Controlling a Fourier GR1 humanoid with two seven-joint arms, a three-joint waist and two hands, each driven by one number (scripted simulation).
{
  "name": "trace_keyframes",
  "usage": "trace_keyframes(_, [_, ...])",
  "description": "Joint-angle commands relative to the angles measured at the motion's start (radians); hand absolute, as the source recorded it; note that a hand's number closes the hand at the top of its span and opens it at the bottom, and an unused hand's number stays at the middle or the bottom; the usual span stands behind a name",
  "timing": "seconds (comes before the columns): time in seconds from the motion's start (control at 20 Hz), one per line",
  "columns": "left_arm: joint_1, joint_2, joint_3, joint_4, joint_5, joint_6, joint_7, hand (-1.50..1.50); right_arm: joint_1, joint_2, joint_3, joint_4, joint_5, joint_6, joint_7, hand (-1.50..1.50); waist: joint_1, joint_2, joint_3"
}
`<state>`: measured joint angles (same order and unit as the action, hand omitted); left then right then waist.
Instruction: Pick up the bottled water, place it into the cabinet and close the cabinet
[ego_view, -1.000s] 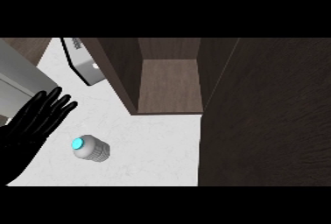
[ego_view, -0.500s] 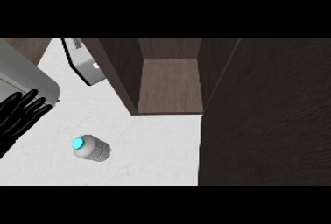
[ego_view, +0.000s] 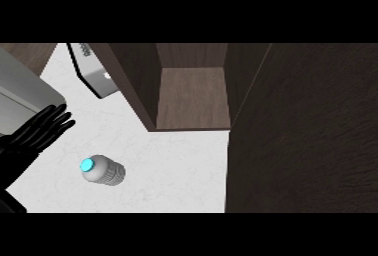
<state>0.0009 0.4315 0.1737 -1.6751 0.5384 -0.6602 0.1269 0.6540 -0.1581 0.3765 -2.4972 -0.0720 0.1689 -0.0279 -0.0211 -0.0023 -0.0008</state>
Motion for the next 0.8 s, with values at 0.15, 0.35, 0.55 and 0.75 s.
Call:
trace_keyframes(0.15, [-0.04, -0.051, -0.047, 0.264, -0.175, -0.088, -0.124, -1.5, 0.133, -0.041, 0.078, -0.185, 0.052, 0.009, -0.012, -1.5, -0.018, 0.001, -0.002])
trace_keyframes(0.35, [-0.097, -0.058, -0.046, 0.401, -0.214, -0.1, -0.149, -1.5, 0.14, -0.063, 0.041, -0.168, 0.026, 0.004, -0.039, -1.5, -0.006, 0.003, -0.001])
trace_keyframes(0.55, [-0.15, -0.135, -0.072, 0.56, -0.372, -0.041, -0.294, -1.5, 0.166, -0.05, 0.117, -0.067, 0.115, 0.0, -0.144, -1.5, -0.013, 0.002, -0.002])
trace_keyframes(0.75, [-0.229, -0.105, -0.06, 0.742, -0.424, -0.07, -0.401, -1.5, 0.25, -0.111, 0.073, -0.173, 0.05, 0.015, -0.161, -1.5, -0.026, 0.003, -0.002])
